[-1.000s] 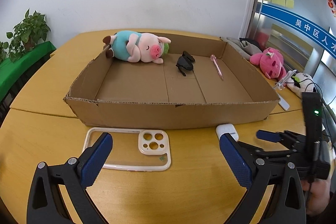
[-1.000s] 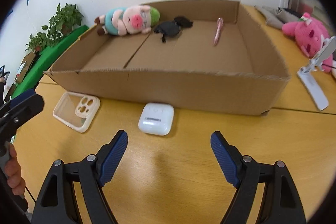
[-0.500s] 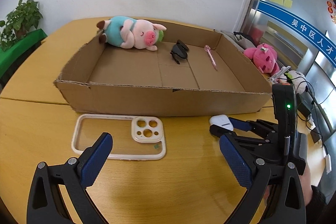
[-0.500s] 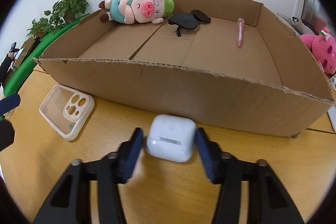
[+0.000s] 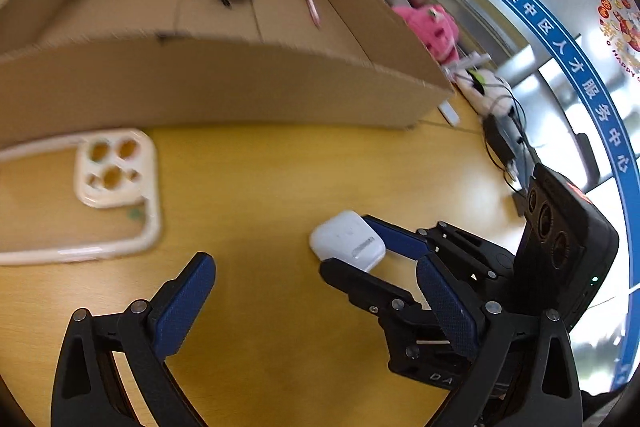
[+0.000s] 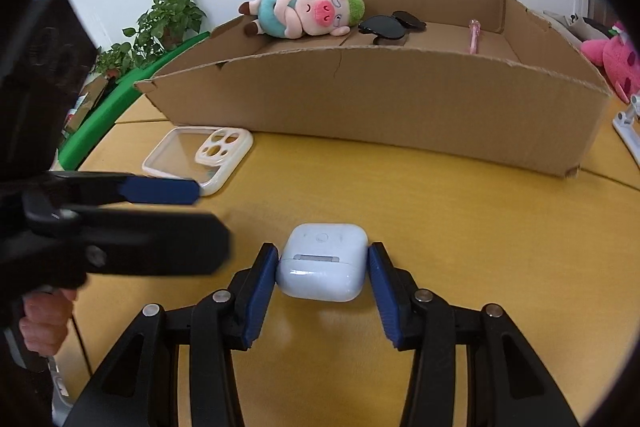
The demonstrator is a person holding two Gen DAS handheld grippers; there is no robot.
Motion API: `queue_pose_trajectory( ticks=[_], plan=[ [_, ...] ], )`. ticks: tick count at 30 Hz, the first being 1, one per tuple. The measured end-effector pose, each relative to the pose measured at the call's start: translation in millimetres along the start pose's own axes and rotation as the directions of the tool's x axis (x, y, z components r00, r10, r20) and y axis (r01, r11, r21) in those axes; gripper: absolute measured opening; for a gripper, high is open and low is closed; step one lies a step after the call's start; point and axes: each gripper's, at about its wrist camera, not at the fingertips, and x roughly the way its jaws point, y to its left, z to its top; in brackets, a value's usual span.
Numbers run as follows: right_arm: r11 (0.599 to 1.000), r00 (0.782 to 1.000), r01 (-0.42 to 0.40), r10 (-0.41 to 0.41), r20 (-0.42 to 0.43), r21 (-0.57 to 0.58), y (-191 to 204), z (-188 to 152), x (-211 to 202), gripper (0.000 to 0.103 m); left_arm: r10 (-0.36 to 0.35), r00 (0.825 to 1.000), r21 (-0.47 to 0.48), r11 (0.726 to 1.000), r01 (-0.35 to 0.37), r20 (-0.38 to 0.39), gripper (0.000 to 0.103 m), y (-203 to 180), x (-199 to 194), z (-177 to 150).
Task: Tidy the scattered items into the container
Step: 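Close the right gripper on the white earbud case, then lift the earbud case with the right gripper and carry it over the box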
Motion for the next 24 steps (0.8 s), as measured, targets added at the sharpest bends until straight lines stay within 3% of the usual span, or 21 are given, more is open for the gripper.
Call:
queue_pose_trajectory(
  ticks=[6,14,17,24],
  plan=[
    [0.999,0.998,-0.047,0.046,0.054,0.023,-2.3,-9.8,-12.2,0.045,-0.102,0.993,-0.003,0.995,0.102,-0.060,0.090,-10.5,12.3,-4.5],
    [0.997,0.996,-0.044,0.049,0.079,-0.060,18.1,-9.5,-22.8,0.045,-0.120,0.990,0.036,0.992,0.123,-0.076,0.070,-23.4,20.0,-5.8],
    [0.996,0.995,-0.037,0.044,0.085,-0.083,22.3,-9.2,-25.4,0.045,-0.119,0.992,0.041,0.992,0.121,-0.051,0.054,-22.9,15.8,-4.8],
    [0.994,0.994,-0.037,0.047,0.099,-0.107,28.6,-4.4,-30.0,0.045,-0.119,0.993,0.061,0.991,0.120,-0.019,0.054,-22.2,5.5,-3.4]
  ],
)
